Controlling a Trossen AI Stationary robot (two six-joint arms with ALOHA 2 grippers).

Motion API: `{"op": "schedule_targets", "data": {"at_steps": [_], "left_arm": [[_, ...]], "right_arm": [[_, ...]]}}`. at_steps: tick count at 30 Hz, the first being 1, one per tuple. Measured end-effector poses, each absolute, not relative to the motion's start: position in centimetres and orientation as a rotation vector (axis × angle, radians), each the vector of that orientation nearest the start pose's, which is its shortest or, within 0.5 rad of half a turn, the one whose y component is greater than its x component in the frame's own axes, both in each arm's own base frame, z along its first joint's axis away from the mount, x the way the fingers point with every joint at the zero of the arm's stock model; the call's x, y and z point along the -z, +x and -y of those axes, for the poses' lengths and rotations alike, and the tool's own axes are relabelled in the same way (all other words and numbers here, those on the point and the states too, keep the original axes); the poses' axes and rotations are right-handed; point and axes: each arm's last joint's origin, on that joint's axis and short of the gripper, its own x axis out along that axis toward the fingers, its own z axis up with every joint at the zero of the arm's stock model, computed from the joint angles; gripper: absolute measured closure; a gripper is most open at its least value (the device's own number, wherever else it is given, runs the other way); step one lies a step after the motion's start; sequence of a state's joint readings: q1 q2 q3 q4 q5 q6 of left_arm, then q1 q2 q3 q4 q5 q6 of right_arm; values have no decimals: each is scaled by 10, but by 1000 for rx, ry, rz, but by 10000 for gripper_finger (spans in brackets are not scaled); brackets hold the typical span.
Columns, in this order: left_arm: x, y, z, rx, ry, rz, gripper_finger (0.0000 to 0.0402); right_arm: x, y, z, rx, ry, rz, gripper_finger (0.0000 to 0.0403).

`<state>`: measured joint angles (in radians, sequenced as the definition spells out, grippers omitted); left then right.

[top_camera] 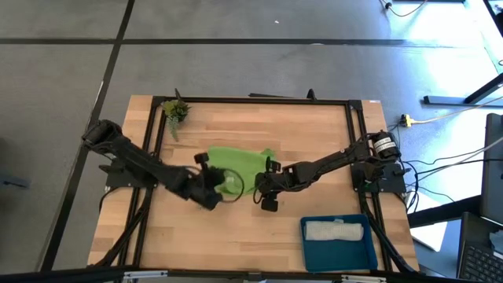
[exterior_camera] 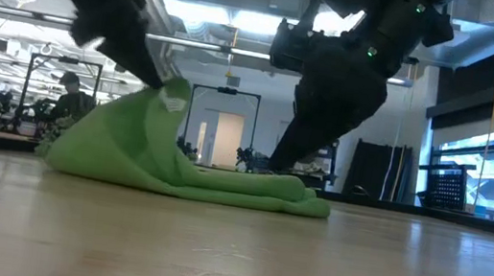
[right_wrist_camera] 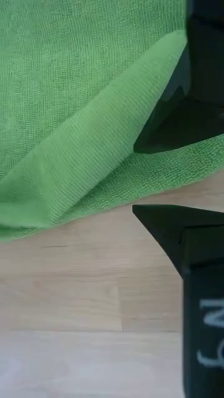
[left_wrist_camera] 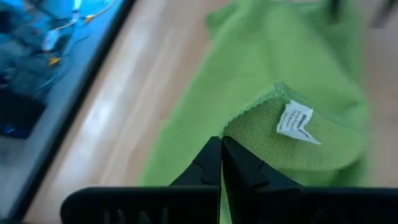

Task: Roll microfiber towels into tight, uniform cylinder then place into a basket
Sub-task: Fold the green towel

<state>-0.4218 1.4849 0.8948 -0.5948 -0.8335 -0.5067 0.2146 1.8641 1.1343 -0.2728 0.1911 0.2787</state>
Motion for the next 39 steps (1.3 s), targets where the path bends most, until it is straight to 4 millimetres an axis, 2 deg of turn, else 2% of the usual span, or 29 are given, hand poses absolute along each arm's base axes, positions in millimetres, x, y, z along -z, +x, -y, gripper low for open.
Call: {"op": "schedule_targets", "data": {"at_steps": [9,15,19,28,34,39], "left_arm": [[-197,263,34,-801,203,-866,401],[-186,259,-1,-938,165,-892,402],[-181,256,-18,-998,146,-899,402],[-180,258,-27,-993,136,-903,402],[-180,258,-25,-983,141,-904,402],[-180,258,-25,-982,141,-905,402]], "right_arm": [[-157,362,-81,106,8,-970,257],[-157,361,-85,96,0,-970,257],[-157,360,-87,97,-9,-968,257],[-155,359,-81,260,-94,-922,257],[-157,371,-81,192,-202,-830,257],[-140,380,-65,204,-224,-848,257]]}}
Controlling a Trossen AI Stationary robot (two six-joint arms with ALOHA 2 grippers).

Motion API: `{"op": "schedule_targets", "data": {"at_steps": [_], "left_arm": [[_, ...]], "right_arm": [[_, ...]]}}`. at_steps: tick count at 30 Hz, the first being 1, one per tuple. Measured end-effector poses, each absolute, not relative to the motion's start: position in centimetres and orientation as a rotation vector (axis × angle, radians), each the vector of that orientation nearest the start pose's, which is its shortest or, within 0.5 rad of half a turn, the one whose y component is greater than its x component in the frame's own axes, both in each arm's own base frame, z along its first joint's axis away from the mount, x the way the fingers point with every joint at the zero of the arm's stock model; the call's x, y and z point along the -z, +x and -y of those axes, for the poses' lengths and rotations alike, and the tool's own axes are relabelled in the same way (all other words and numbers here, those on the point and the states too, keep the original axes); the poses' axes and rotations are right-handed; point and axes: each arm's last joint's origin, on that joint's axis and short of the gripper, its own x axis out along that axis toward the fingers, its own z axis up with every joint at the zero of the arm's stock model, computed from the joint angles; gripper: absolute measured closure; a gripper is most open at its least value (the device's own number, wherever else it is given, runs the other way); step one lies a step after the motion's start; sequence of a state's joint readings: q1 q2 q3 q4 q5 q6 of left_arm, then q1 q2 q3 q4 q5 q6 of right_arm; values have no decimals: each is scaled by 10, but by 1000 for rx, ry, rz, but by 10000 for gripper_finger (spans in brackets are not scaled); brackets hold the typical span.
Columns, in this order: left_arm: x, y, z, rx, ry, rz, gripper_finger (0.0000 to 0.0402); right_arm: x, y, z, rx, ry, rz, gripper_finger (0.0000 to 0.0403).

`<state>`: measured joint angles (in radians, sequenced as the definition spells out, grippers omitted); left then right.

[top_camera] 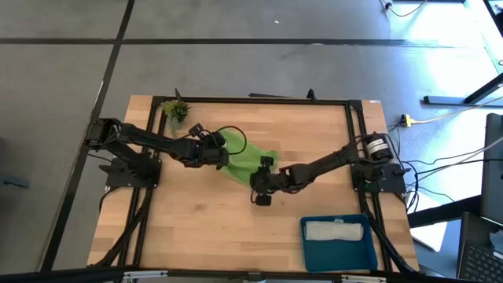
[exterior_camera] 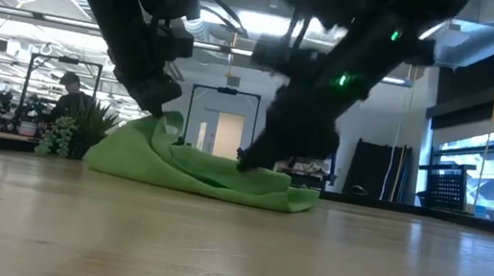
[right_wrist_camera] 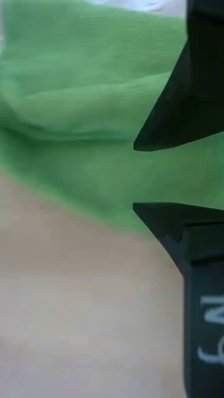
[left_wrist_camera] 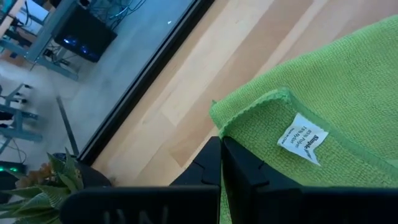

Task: Roll microfiber towels into tight, uniform cylinder then place into a basket
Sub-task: Fold the green towel

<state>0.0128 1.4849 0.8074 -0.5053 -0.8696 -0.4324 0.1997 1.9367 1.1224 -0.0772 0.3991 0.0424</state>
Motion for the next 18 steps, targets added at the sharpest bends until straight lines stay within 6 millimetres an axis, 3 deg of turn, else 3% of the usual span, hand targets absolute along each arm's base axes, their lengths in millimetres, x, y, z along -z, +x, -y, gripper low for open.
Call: {"op": "schedule_targets", "data": {"at_steps": [5,18], "left_arm": [[-179,258,-25,-963,126,-917,402],[-178,258,-24,-942,112,-932,402]], "right_arm": [[-126,381,-45,277,-227,-913,257],[-126,383,-7,531,-218,-894,257]]}}
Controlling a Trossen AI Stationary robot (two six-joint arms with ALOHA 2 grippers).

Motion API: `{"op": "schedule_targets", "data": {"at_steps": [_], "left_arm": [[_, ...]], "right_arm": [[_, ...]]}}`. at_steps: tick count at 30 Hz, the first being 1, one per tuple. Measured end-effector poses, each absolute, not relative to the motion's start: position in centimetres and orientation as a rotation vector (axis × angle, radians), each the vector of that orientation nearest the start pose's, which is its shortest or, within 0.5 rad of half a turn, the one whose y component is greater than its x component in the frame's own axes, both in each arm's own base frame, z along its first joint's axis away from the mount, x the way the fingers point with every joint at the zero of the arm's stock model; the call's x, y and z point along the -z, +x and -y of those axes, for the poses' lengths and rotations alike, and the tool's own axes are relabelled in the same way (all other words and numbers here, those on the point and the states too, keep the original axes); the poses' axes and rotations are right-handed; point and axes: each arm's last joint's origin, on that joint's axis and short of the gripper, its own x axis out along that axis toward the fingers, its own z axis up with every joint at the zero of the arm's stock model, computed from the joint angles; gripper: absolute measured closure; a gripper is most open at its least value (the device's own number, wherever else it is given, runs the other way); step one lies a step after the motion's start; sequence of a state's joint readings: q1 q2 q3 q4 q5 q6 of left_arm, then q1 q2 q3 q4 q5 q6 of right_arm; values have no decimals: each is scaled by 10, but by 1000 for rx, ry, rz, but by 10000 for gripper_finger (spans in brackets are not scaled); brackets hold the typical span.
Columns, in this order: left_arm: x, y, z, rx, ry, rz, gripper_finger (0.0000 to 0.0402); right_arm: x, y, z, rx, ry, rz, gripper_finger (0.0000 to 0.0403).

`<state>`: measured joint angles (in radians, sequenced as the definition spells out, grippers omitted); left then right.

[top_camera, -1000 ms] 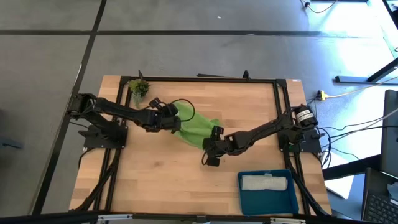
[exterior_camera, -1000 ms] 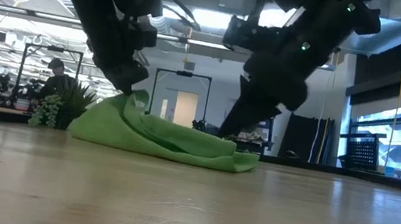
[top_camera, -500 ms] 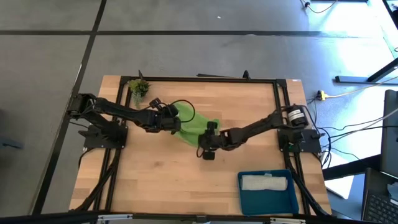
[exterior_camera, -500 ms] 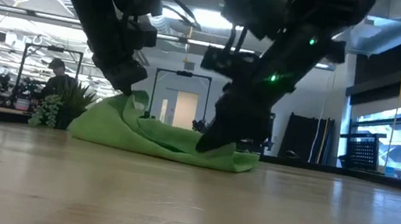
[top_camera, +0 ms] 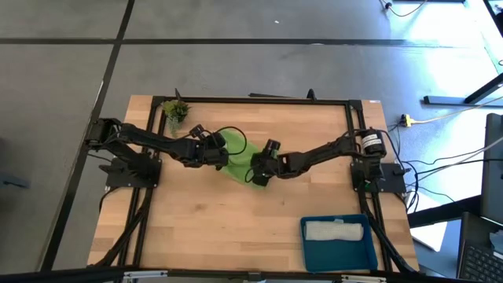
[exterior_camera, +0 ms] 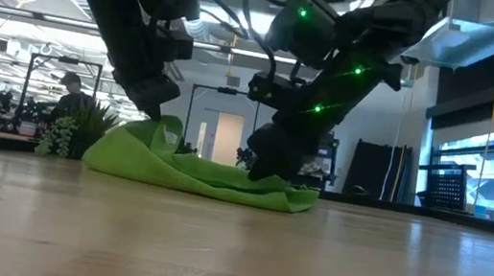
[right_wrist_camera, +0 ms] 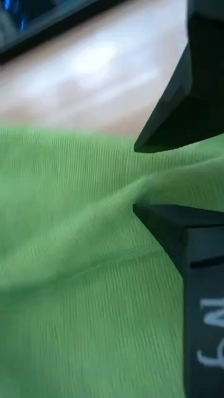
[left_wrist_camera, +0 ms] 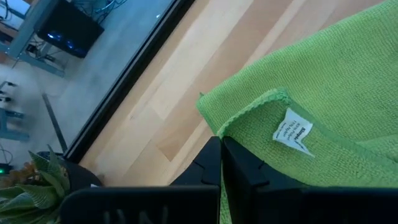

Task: Roll microfiber towels into tight, uniform cylinder then place into a basket
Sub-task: Fold the green towel

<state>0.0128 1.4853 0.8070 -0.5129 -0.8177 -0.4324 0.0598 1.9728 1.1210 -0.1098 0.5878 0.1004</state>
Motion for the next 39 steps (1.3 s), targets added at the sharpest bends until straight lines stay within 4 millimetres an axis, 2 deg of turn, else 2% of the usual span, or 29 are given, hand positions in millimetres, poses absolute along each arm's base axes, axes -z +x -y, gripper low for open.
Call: {"op": "schedule_targets", "data": {"at_steps": [4,8,14,18,21,28,39], "left_arm": [[-178,258,-24,-942,113,-933,402],[-178,258,-24,-942,114,-935,402],[-178,257,-24,-942,117,-941,402],[-178,257,-24,-942,119,-946,402],[-178,257,-24,-942,120,-948,402],[-177,256,-24,-941,121,-951,402],[-177,257,-24,-941,120,-951,402]], "right_arm": [[-126,380,5,654,-224,-896,257],[-130,379,6,644,-213,-899,257],[-147,380,-25,406,-238,-894,257],[-147,375,-45,307,-321,-930,257],[-141,374,-49,284,-358,-962,257],[-130,374,-37,352,-387,-1011,257],[-127,371,-16,420,-392,-1071,257]]}}
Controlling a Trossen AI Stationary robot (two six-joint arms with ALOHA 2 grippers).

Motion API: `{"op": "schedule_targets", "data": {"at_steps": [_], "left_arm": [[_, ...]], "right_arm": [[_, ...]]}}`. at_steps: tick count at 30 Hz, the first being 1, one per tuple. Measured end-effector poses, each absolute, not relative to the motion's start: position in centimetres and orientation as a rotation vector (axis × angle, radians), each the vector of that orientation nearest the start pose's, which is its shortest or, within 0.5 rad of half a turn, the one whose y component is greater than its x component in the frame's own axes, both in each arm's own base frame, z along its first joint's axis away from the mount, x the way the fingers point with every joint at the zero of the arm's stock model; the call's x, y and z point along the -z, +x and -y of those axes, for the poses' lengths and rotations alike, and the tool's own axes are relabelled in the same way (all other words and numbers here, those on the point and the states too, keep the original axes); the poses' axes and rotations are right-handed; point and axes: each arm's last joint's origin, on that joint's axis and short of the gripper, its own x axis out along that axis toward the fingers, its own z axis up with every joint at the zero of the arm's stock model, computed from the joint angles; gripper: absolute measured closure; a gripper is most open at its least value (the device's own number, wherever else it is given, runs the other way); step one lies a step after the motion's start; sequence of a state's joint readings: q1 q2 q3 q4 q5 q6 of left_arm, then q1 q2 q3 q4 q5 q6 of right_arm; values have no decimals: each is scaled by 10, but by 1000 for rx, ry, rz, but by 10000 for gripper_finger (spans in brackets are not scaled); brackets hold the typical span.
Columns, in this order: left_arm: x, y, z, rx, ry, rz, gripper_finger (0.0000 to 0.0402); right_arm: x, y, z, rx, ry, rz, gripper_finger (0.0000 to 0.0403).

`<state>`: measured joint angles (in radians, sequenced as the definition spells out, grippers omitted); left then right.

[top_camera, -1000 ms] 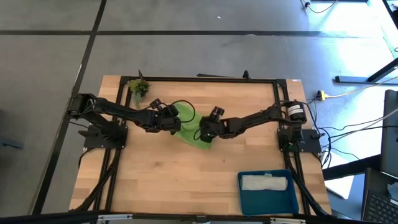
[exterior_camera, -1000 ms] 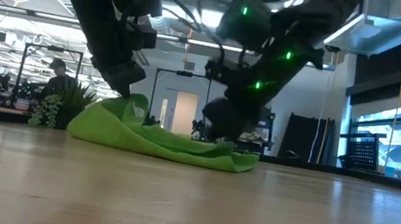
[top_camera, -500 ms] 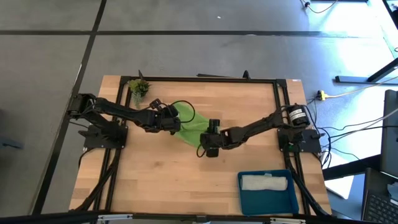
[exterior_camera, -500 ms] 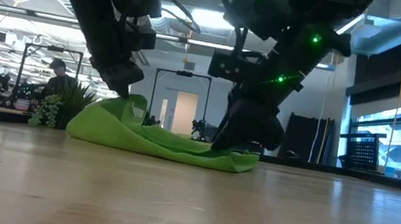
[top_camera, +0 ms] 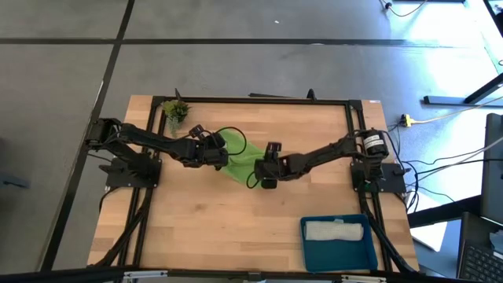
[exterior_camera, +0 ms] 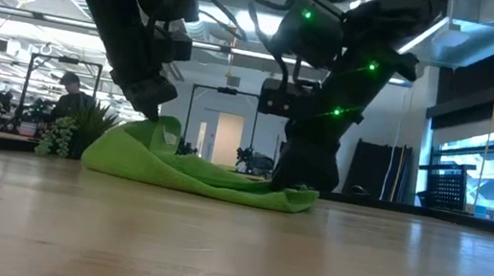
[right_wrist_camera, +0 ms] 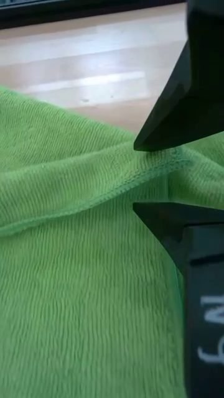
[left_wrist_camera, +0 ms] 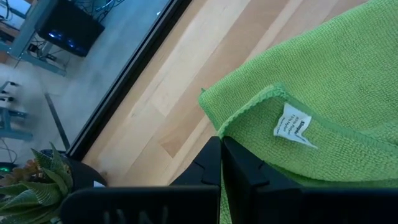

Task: Roll microfiber towels into tight, uniform cylinder then place into a basket
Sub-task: Fold the green towel

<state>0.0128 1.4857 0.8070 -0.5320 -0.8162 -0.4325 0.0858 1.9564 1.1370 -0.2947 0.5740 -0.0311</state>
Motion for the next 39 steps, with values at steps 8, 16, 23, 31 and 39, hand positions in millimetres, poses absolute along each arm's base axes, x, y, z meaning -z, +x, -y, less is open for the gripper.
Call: {"op": "schedule_targets", "data": {"at_steps": [8,16,23,31,39], "left_arm": [[-177,257,-24,-941,120,-951,402],[-178,257,-24,-915,165,-975,402],[-202,258,-25,-819,196,-957,402],[-266,236,-31,-770,245,-796,402],[-351,195,-41,-801,272,-545,402]], "right_arm": [[-128,371,-5,474,-362,-1068,281],[-127,371,6,537,-279,-1057,392],[-158,364,5,542,-247,-1001,397],[-228,340,6,573,-191,-837,399],[-304,298,13,639,-176,-609,401]]}}
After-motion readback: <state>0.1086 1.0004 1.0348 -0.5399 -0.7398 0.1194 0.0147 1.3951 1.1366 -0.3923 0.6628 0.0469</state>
